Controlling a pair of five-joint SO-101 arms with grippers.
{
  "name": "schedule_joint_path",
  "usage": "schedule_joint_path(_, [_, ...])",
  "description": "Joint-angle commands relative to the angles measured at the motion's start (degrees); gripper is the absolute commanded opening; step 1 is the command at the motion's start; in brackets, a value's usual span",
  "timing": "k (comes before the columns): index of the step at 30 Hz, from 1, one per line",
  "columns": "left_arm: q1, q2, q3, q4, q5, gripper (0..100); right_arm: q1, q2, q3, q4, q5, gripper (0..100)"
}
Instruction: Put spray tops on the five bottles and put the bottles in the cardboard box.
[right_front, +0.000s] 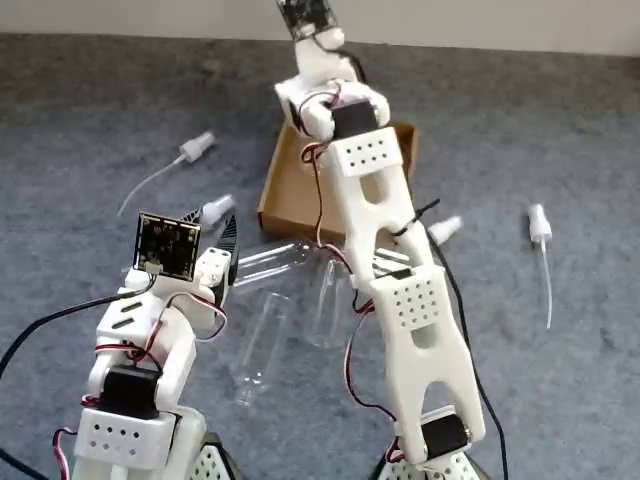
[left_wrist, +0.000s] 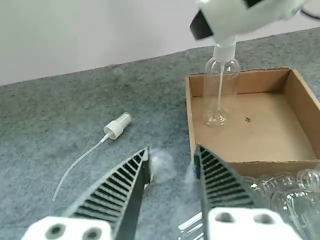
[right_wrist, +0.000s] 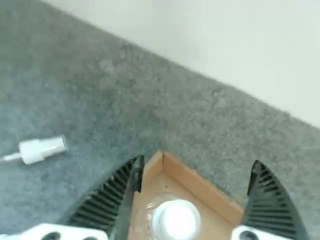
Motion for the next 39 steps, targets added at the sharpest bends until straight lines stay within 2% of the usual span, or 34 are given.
schedule_joint_path(1, [0.22, -0.66, -0.40, 0.09, -0.44, 11, -0.40, -9.89, -3.56, 3.74, -0.53, 27.9])
schedule_joint_path(5, [0.22, -0.66, -0.40, 0.09, -0.44, 11, 0.40, -17.10, -3.56, 10.42, -0.18, 26.6])
schedule_joint_path(8, [0.22, -0.66, -0.40, 0.09, -0.44, 11, 3.03, -23.08, -3.56, 17.54, 0.44, 16.7])
schedule_joint_path(11, [0.22, -0.57, -0.40, 0.09, -0.44, 11, 6.46, -28.18, -3.12, 25.01, 5.36, 6.7])
schedule_joint_path(15, [0.22, -0.13, -0.75, 0.18, -0.44, 11, 9.45, -33.45, -2.95, 37.14, 11.16, 5.3])
schedule_joint_path(18, [0.13, -0.04, -1.71, 0.18, -0.44, 11, 14.20, -38.29, 3.30, 36.79, 11.25, 5.3])
schedule_joint_path(23, [-0.13, 0.04, -2.51, 0.35, -0.44, 11, 15.96, -52.00, 28.97, 36.70, 13.10, 6.7])
schedule_joint_path(28, [-0.13, 0.04, -2.51, 0.35, -0.44, 11, 10.15, -70.11, 61.93, 35.65, 19.43, 17.0])
schedule_joint_path(32, [-1.01, 0.04, -3.38, 0.44, -0.44, 11, 4.79, -78.37, 86.02, 25.98, 20.84, 18.4])
schedule_joint_path(34, [-1.36, 0.13, -4.79, 2.99, -0.44, 11, 3.21, -79.16, 95.69, 21.76, 20.84, 18.5])
schedule_joint_path(37, [-1.36, 0.13, -6.64, 8.35, -0.44, 11, 2.33, -78.64, 101.23, 15.16, 20.84, 21.7])
schedule_joint_path(39, [-1.36, 0.04, -6.64, 9.14, -0.53, 11, 2.24, -77.49, 102.64, 12.97, 20.48, 25.2])
